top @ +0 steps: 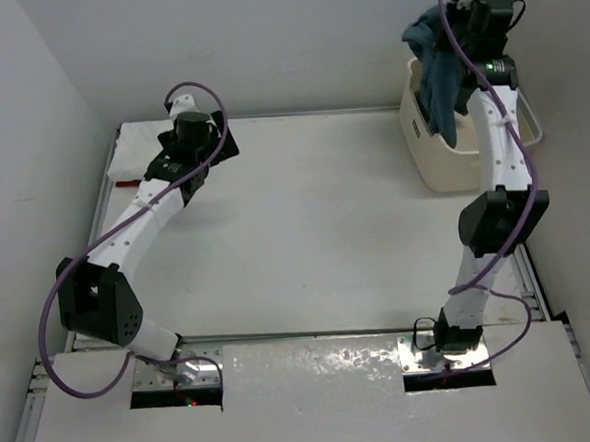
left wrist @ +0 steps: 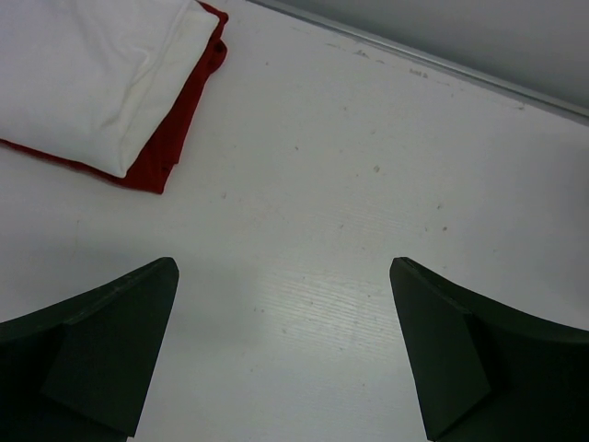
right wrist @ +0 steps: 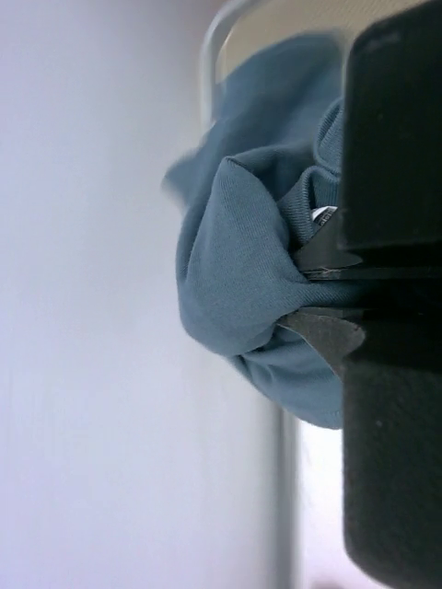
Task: Fold and stack the t-shirts
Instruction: Move the tshirt to the center of the board
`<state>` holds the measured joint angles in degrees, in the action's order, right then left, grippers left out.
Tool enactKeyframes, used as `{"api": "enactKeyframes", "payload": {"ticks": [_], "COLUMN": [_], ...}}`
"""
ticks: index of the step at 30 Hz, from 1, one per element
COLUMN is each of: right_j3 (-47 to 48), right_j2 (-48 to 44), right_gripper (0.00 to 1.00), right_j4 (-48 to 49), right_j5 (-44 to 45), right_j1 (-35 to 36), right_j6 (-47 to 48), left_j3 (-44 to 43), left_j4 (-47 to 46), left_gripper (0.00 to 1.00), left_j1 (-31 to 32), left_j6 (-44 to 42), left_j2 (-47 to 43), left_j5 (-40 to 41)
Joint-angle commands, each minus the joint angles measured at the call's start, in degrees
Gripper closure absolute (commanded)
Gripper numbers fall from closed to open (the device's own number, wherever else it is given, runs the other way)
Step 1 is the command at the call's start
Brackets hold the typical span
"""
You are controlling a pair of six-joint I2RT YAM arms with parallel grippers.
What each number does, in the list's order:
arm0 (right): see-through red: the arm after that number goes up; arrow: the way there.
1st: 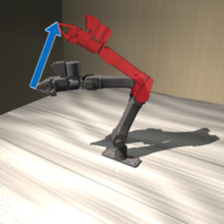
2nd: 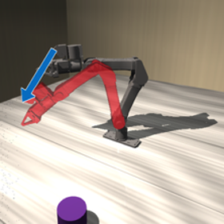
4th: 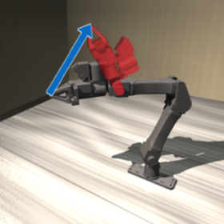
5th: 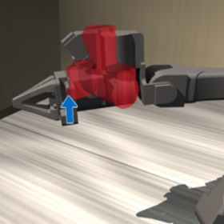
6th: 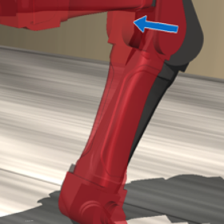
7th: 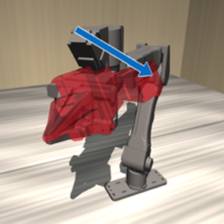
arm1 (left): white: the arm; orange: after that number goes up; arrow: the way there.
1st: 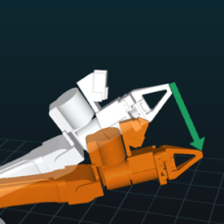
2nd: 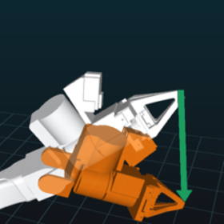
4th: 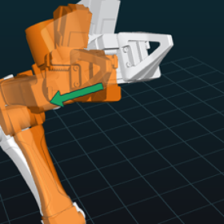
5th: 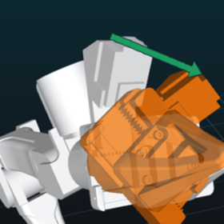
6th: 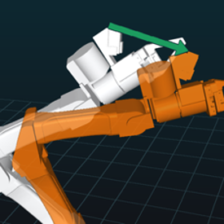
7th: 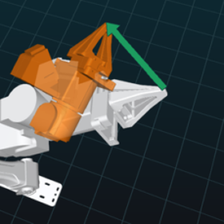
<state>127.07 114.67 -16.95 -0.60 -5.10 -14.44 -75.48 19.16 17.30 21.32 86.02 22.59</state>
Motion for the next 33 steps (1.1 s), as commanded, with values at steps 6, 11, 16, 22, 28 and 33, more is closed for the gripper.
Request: {"api": "enactKeyframes", "payload": {"ticks": [6,11,16,22,28,33], "right_j3": [-0.85,-6.20,-36.52,-64.64,-70.98,-78.71], "right_j2": [-12.09,-14.73,-26.56,-33.81,-37.77,-44.71], "right_gripper": [1.00,1.00,1.00,0.60,0.01,0.01], "right_j4": [-4.66,-3.18,5.84,5.18,-3.45,-1.78], "right_j5": [-26.88,-32.53,-23.61,-6.72,3.24,-3.17], "right_j1": [16.16,23.20,23.21,21.37,18.64,21.62], "right_j6": [5.29,1.53,0.46,-0.68,0.81,1.78], "left_j3": [6.65,10.61,15.09,20.99,24.85,30.04], "left_j4": [-7.91,-1.69,5.79,12.13,17.49,11.71], "left_gripper": [0.00,0.00,0.00,0.00,0.00,0.00], "left_j1": [-2.80,-3.24,-3.33,-3.50,-3.50,-3.59], "left_j6": [1.71,7.31,14.08,17.35,19.89,19.38], "left_j2": [-11.38,-17.44,-25.96,-33.63,-30.48,-27.93], "left_j5": [-7.47,-1.86,5.60,8.61,2.73,-2.71]}}
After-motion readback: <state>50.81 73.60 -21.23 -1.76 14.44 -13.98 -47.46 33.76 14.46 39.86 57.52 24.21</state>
